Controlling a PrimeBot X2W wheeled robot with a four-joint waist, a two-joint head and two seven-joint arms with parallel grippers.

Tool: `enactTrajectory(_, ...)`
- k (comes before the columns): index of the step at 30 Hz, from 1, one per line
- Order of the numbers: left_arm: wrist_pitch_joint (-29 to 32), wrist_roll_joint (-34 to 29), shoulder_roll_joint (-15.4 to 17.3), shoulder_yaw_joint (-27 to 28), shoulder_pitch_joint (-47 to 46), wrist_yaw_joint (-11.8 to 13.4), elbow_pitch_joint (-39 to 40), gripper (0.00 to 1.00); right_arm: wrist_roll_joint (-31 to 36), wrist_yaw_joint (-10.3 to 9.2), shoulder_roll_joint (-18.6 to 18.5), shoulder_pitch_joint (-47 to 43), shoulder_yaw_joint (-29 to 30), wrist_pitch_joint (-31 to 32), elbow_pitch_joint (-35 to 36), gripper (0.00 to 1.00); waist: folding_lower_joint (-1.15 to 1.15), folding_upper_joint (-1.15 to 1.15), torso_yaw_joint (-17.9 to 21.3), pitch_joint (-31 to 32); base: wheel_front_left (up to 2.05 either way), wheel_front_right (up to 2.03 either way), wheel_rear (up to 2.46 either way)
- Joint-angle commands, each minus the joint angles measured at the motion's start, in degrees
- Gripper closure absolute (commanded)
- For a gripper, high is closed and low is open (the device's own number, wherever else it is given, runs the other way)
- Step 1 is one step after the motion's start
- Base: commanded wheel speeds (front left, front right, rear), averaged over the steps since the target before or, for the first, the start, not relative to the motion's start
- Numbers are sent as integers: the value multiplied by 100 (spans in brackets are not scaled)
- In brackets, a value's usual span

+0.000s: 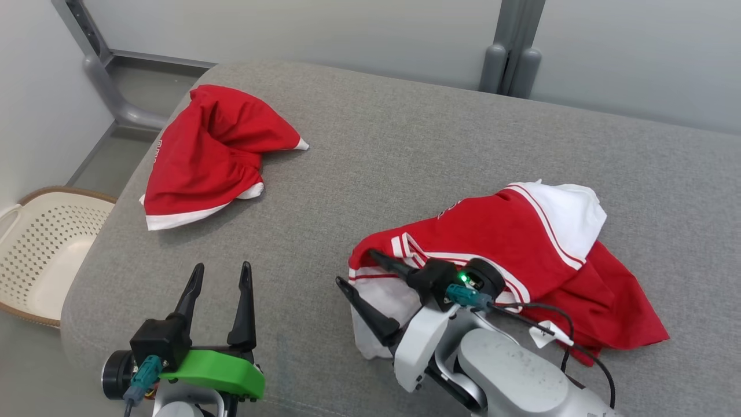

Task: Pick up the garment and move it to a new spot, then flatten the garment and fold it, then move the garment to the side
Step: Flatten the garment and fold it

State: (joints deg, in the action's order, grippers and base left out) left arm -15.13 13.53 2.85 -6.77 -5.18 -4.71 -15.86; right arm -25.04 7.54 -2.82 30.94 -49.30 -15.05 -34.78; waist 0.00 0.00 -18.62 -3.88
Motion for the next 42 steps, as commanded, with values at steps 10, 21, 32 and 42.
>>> enactTrajectory(10,-2,-165,8,198,131,-8,14,0,430,-10,-624,-498,1202,-19,839,0,0,0,535,298,0,0,0)
enactTrajectory(21,-2,-232,9,324,238,-53,91,0,864,-10,-1002,-1719,3267,-19,1823,0,0,0,885,328,0,0,0)
enactTrajectory(32,-2,-381,14,558,296,-78,151,0,1226,-10,-638,-3043,4749,-19,2619,0,0,0,1202,334,0,0,0)
enactTrajectory(42,-2,-525,23,710,388,-131,152,0,1330,-10,-373,-3494,5090,-19,2889,0,0,0,1370,382,0,0,0)
